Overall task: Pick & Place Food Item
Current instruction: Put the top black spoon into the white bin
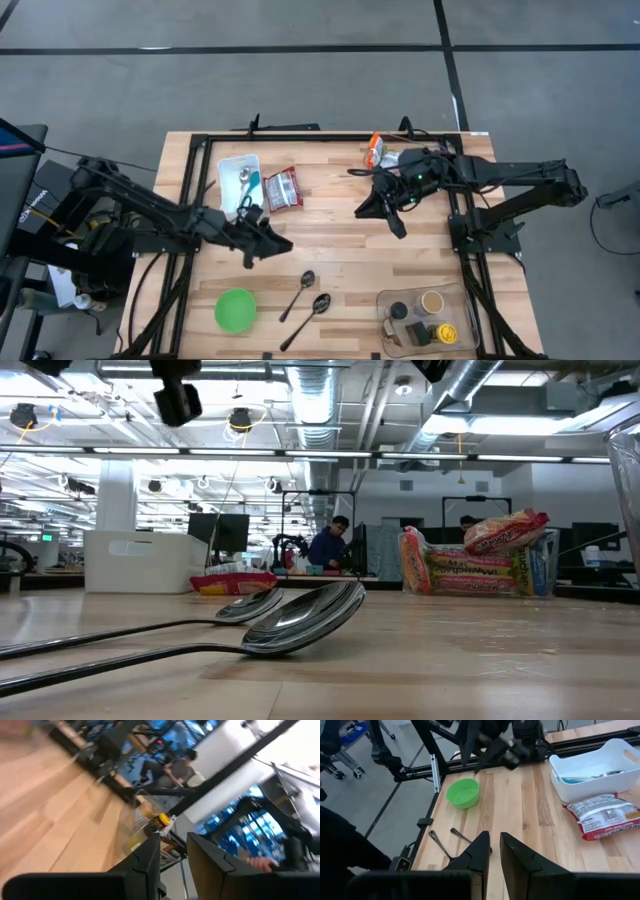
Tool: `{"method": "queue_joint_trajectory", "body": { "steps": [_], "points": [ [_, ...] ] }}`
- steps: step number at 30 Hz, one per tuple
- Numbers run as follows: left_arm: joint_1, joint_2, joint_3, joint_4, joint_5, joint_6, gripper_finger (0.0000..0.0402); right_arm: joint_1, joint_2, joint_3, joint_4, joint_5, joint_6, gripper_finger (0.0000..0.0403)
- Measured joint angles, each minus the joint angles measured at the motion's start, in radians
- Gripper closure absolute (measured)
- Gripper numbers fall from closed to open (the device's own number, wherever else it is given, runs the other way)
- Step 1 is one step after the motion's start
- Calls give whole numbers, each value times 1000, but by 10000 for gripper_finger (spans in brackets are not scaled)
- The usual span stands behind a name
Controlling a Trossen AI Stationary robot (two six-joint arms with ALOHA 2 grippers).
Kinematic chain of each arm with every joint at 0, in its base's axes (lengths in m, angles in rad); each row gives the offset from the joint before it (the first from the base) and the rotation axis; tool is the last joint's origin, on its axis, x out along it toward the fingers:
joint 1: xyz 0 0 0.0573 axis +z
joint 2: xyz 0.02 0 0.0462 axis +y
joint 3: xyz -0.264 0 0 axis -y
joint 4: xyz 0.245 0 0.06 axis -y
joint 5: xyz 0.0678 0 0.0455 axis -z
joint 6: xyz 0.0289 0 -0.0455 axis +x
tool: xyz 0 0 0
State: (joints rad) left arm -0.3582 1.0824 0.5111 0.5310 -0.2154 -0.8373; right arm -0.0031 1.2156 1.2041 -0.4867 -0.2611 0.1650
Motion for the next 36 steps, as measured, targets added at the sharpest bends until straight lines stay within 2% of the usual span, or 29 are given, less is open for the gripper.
{"method": "queue_joint_trajectory", "body": {
  "steps": [4,11,16,23,28,36],
  "points": [
    [-52,69,30,-20,-80,-85,325,-14,0,0,9,0,0,363],
    [-107,227,164,-79,-100,-61,364,-21,0,0,10,0,-15,363],
    [-129,319,272,-275,-99,-66,397,-20,0,0,10,-1,-16,363],
    [-130,356,464,-653,-99,-121,401,-20,0,0,12,-2,-19,363],
    [-127,357,591,-917,-99,-217,401,-20,0,0,12,-3,-35,363],
    [-135,369,671,-1015,-92,-340,401,-20,0,0,16,-3,-35,363]
  ]
}}
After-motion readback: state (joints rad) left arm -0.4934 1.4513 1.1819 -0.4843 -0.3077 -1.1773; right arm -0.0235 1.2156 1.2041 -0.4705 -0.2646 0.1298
